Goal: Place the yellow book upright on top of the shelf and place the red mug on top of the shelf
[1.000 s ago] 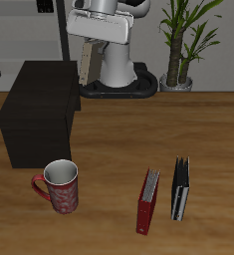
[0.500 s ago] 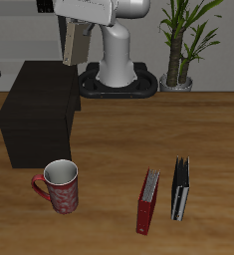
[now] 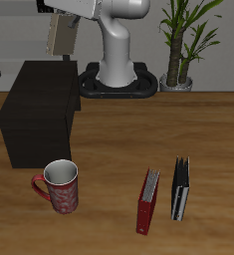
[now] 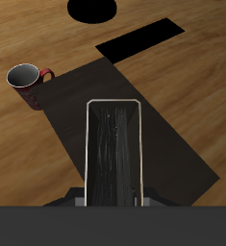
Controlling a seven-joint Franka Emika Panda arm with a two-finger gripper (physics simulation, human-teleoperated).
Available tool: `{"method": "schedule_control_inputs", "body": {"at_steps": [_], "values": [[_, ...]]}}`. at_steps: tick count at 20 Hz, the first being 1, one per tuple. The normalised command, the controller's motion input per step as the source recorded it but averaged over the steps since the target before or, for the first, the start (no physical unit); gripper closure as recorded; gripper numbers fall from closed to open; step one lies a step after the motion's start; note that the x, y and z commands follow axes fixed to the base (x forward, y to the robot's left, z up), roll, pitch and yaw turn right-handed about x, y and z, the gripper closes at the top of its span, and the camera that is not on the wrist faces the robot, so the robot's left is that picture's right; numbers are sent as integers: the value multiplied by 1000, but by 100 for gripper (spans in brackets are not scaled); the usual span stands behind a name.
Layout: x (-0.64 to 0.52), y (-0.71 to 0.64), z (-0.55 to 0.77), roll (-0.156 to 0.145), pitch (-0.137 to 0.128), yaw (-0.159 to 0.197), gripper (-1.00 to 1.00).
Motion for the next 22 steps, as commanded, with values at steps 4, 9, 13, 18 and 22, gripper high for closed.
{"method": "schedule_control_inputs", "body": {"at_steps": [4,9,13,18,22], "values": [[-371,-181,-218,-25,-18,-71,100],[-182,-53,-206,-10,-4,-17,100],[-173,-178,-160,-24,0,-56,100],[-144,-119,-24,-8,-21,-23,100],[-5,-179,83,-53,-31,-76,100]]}}
